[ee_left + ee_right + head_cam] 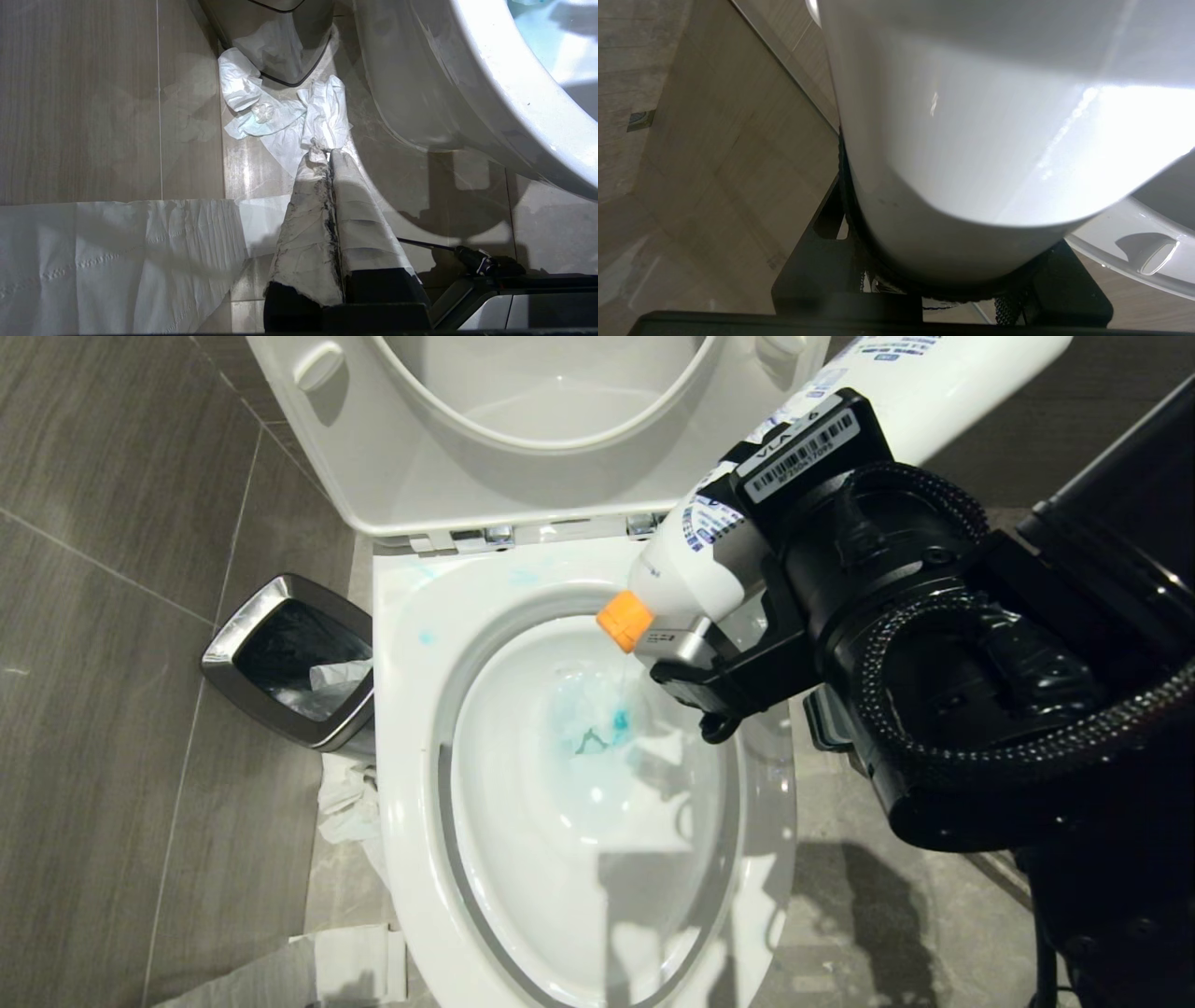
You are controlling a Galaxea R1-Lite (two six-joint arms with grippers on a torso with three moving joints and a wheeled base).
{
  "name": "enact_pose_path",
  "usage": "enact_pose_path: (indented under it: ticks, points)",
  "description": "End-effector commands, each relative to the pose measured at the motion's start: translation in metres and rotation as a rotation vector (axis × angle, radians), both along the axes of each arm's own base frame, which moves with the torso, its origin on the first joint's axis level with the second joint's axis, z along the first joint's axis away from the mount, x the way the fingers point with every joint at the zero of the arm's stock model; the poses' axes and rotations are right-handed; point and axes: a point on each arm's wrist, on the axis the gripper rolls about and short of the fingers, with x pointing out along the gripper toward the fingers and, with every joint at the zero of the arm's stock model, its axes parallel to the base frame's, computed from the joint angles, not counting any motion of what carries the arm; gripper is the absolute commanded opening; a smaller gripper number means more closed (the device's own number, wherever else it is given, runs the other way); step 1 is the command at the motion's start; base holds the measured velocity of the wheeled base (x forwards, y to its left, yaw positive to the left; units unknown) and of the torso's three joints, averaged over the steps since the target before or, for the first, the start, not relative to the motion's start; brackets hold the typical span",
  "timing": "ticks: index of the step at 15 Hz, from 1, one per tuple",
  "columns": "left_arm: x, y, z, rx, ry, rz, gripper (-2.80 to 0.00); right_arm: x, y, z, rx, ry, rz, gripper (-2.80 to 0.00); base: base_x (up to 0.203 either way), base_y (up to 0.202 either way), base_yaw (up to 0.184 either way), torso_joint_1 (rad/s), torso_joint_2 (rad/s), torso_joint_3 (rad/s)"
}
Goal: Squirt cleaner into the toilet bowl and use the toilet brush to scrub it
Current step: Pour in the cleaning agent
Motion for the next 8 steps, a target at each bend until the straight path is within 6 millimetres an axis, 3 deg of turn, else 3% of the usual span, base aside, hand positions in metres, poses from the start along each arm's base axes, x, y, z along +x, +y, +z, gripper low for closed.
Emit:
enact_pose_path:
  ticks: [1,8]
  points:
    - [0.0001,0.0,0.0,0.0,0.002,0.001,-2.8,0.0003,0.0006,0.0004,-0.006,-0.001,-0.009,-2.8,0.0,0.0,0.0,0.0,0.0,0.0]
    - [0.0001,0.0,0.0,0.0,0.002,0.001,-2.8,-0.0009,-0.0017,0.0055,0.027,-0.012,-0.017,-2.8,0.0,0.0,0.0,0.0,0.0,0.0]
